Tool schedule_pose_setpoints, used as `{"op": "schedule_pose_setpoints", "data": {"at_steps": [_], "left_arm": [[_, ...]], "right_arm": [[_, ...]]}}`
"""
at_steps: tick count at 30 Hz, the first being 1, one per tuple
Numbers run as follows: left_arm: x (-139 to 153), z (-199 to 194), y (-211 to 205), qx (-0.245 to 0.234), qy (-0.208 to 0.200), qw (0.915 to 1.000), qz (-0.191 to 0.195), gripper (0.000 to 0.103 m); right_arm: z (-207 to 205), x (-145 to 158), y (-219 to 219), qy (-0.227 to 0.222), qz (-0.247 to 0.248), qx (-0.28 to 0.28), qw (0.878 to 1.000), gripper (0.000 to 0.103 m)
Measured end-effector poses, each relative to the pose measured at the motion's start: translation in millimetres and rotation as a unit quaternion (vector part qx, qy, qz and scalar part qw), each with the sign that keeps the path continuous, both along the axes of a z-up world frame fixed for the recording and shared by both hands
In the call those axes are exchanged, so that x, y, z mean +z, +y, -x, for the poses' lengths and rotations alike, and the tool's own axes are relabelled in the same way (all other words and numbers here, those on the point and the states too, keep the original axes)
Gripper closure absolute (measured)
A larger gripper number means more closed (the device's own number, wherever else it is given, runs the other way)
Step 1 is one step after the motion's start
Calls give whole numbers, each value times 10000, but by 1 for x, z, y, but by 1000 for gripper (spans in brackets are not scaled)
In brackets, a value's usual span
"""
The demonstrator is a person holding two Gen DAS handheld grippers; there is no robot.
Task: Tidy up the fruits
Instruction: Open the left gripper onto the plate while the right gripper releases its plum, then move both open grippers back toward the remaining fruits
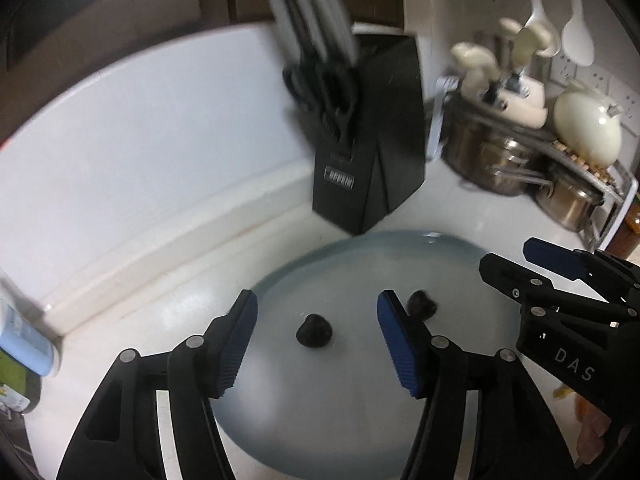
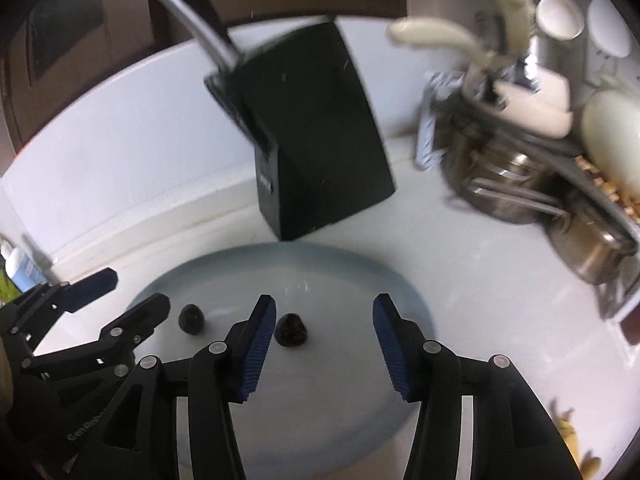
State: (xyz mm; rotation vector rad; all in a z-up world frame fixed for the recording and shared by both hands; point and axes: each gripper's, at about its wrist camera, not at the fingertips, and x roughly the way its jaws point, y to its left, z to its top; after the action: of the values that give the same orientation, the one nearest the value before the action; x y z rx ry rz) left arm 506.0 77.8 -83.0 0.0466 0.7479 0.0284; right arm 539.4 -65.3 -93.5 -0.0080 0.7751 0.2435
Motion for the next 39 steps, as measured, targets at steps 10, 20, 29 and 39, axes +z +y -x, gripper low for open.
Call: {"op": "schedule_pose_setpoints", "data": {"at_steps": [10,20,29,39], "left_arm": [[49,42,-31,-192,-518,9985,35,34],[80,85,-75,-696,-977,9928,76,20],[96,121,-124,-1273,-1251,9839,56,14],[97,156,-169,-1821,-1368,9737,35,7]], "right_arm": [[53,43,-42,-446,-63,-312,9985,41],[112,73,-83,-855,-92,-770,9933,40],[165,87,-137,-1071,-59,-1469,9833,40],[213,89,-190,-1133,-38,-2217,9685,40]]}}
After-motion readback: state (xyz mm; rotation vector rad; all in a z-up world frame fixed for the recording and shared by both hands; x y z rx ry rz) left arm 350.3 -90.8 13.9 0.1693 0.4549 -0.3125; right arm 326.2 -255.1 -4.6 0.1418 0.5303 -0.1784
